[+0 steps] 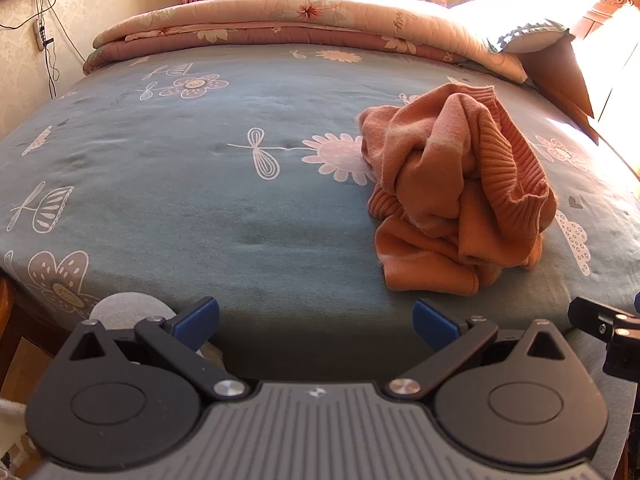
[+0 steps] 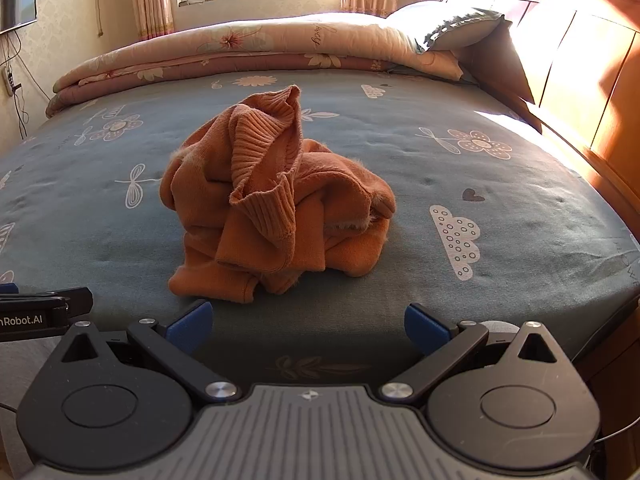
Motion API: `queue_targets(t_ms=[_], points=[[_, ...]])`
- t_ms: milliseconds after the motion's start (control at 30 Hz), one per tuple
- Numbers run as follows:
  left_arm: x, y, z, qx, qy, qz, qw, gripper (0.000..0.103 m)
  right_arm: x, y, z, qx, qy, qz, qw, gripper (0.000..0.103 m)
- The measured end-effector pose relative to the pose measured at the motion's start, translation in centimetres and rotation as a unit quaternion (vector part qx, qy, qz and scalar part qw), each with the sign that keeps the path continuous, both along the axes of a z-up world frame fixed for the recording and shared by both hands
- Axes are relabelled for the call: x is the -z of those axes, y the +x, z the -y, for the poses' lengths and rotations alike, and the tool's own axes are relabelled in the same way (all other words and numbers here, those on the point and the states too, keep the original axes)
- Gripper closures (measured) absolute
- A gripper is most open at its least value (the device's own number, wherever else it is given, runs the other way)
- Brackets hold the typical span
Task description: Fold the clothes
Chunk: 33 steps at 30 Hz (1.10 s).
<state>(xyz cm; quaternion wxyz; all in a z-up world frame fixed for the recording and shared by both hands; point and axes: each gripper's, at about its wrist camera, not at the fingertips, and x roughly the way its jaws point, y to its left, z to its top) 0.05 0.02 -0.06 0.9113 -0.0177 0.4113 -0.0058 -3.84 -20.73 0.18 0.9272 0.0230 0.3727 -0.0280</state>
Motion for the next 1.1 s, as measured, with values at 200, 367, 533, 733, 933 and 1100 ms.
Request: queue_targets(t_ms=[200, 367, 533, 733, 933, 1100], points=[[0.15, 0.35, 0.22, -0.002, 0.002, 0.0, 1.0, 0.0, -0.07, -0.05, -0.09, 0.001, -0.003, 0.0, 1.0, 0.0], [0.26, 0.07, 0.33, -0.001, 0.001, 0.002, 1.0, 0.0, -0.01, 0.07, -0.1, 0.0, -0.003, 0.001, 1.0, 0.0], [0.35, -0.01, 0.36, -0.001, -0.001, 0.002, 1.0, 0.0, -0.04, 0.04, -0.09, -0.001, -0.004, 0.001, 1.0, 0.0], [0.28, 0.01, 0.28, -0.001, -0.003, 0.002, 1.0, 0.0, -0.03, 0.03, -0.07, -0.001, -0.003, 0.001, 1.0, 0.0], [0.24, 0.08, 0.23, -0.002, -0.004, 0.001, 1.0, 0.0, -0.03, -0.05, -0.07, -0.001, -0.003, 0.002, 1.0, 0.0], [0.35, 0.11, 0.16, 0.0, -0.011, 0.003, 0.9999, 0.0, 0.03, -0.03, -0.1, -0.002, -0.002, 0.003, 1.0, 0.0]])
